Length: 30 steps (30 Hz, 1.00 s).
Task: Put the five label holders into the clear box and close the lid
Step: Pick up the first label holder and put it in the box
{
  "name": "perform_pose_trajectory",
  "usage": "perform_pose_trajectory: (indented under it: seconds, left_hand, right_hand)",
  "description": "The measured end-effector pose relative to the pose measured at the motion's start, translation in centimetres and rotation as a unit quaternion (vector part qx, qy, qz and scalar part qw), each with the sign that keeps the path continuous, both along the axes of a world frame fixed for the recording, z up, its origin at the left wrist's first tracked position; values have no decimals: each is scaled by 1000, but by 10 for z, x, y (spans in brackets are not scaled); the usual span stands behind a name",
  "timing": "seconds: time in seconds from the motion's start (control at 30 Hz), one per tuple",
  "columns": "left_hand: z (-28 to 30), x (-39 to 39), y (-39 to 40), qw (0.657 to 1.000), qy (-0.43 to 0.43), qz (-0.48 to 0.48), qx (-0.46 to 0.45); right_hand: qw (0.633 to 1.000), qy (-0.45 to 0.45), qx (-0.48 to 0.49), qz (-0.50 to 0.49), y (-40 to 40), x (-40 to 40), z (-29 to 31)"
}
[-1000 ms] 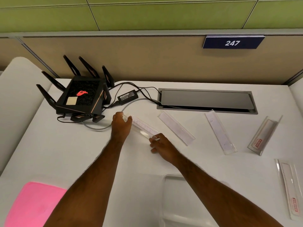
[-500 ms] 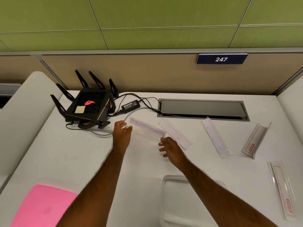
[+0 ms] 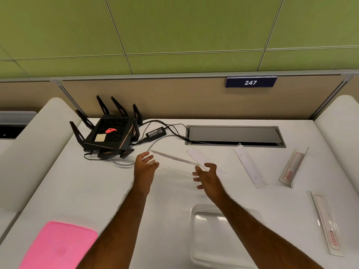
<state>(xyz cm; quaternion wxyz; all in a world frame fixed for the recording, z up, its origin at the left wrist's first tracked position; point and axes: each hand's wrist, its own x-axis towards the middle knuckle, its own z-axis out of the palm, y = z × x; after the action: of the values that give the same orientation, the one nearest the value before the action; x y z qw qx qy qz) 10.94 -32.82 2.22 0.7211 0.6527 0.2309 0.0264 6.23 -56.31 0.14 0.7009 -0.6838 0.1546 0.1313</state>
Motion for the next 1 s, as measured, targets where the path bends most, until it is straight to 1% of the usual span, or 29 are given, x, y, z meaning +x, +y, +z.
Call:
perform_pose_trajectory:
  seconds: [0.13,0.37,0.5,0.63,0.83,1.0]
  left_hand:
    - [-2,-12,5,999,5,-42,18]
    - [6,-24,6,992,-20,-86,90]
    - [15,-31,5,980,-33,-134,142]
    - [23,-38,3,969,-31,-175,171]
    - [33,-46,-3,966,-47,-184,174]
    - [36,-53,-9,959,-53,-221,172]
  right_hand:
    - [999,14,32,0,-5,-5,9]
    - [997,-60,15,52,-23,-15,22]
    - [995,-84,24,50,-35,-19,25]
    - [993,-102,30,56,-47,-24,27]
    - [992,-100,45,64,-67,-29,30]
    - [990,-118,1,75,-87,-37,33]
